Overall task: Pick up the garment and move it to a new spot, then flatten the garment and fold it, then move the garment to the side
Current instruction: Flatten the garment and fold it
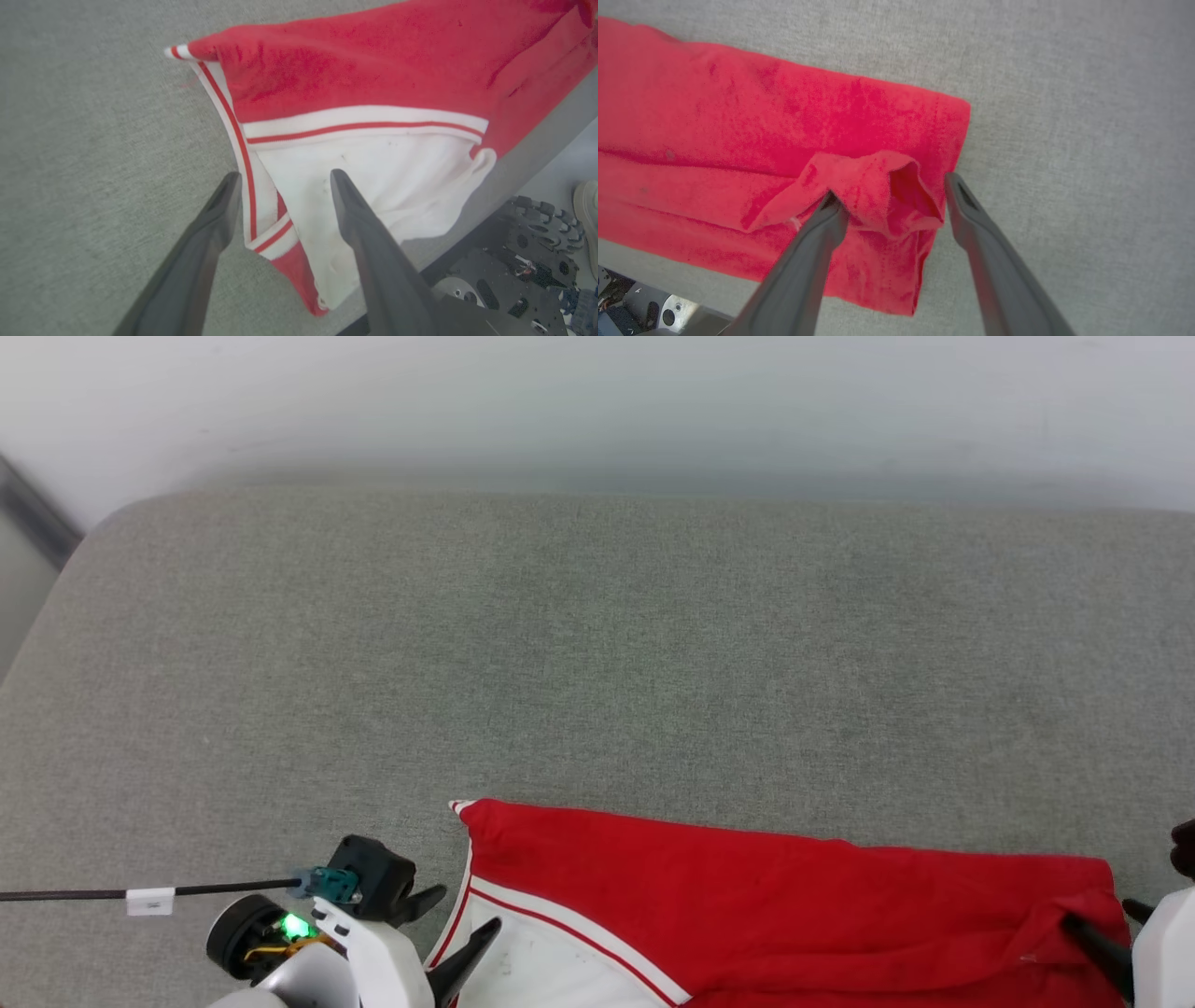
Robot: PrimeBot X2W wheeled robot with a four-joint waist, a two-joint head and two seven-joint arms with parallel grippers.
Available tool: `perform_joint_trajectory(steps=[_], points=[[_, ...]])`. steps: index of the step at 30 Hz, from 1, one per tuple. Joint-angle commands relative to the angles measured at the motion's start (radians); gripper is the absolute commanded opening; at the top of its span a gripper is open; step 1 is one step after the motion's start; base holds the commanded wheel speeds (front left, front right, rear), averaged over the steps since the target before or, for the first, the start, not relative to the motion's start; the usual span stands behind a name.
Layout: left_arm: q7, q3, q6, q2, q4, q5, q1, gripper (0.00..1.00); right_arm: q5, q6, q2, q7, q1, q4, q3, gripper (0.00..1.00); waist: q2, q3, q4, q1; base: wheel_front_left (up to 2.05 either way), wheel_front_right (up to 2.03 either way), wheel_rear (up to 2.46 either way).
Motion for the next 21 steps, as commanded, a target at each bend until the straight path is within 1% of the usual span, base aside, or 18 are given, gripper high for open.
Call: perform_joint_trajectory(steps=[1,4,6,10,13,15,17,19,21], points=[[-0.047,0.025,0.02,-0.021,-0.015,0.004,-0.012,1.0,0.016,0.0,0.006,0.0,-0.015,-0.024,-0.024,1.0,0.0,-0.017,-0.002,0.0,0.0,0.0,0.0],[-0.123,0.073,0.053,-0.028,-0.038,0.016,-0.02,1.0,0.032,0.0,0.012,0.014,-0.023,-0.083,-0.068,1.0,0.0,-0.036,-0.004,0.0,0.0,0.0,0.0],[-0.202,0.107,0.082,-0.032,-0.049,0.045,-0.028,1.0,0.043,0.0,0.027,0.032,-0.024,-0.122,-0.106,1.0,0.0,-0.045,-0.006,0.0,0.0,0.0,0.0],[-0.376,0.179,0.144,-0.051,-0.036,0.078,0.009,1.0,0.039,0.0,0.078,0.083,-0.026,-0.196,-0.194,1.0,0.0,-0.058,-0.009,0.0,0.0,0.0,0.0],[-0.475,0.232,0.183,-0.07,-0.026,0.081,0.044,1.0,0.012,0.0,0.125,0.121,-0.004,-0.226,-0.253,1.0,0.0,-0.062,-0.009,0.0,0.0,0.0,0.0],[-0.507,0.282,0.21,-0.096,-0.02,0.081,0.076,1.0,-0.018,0.0,0.16,0.14,0.011,-0.232,-0.292,1.0,0.0,-0.065,-0.006,0.0,0.0,0.0,0.0],[-0.517,0.333,0.228,-0.118,-0.023,0.111,0.106,1.0,-0.049,0.0,0.198,0.152,0.024,-0.229,-0.331,1.0,0.0,-0.065,0.0,0.0,0.0,0.0,0.0],[-0.519,0.413,0.237,-0.165,-0.052,0.154,0.136,1.0,-0.07,0.0,0.246,0.16,0.036,-0.221,-0.368,1.0,0.0,-0.065,0.008,0.0,0.0,0.0,0.0],[-0.52,0.494,0.233,-0.209,-0.074,0.209,0.18,1.0,-0.08,0.0,0.291,0.166,0.045,-0.211,-0.4,1.0,0.0,-0.061,0.016,0.0,0.0,0.0,0.0]])
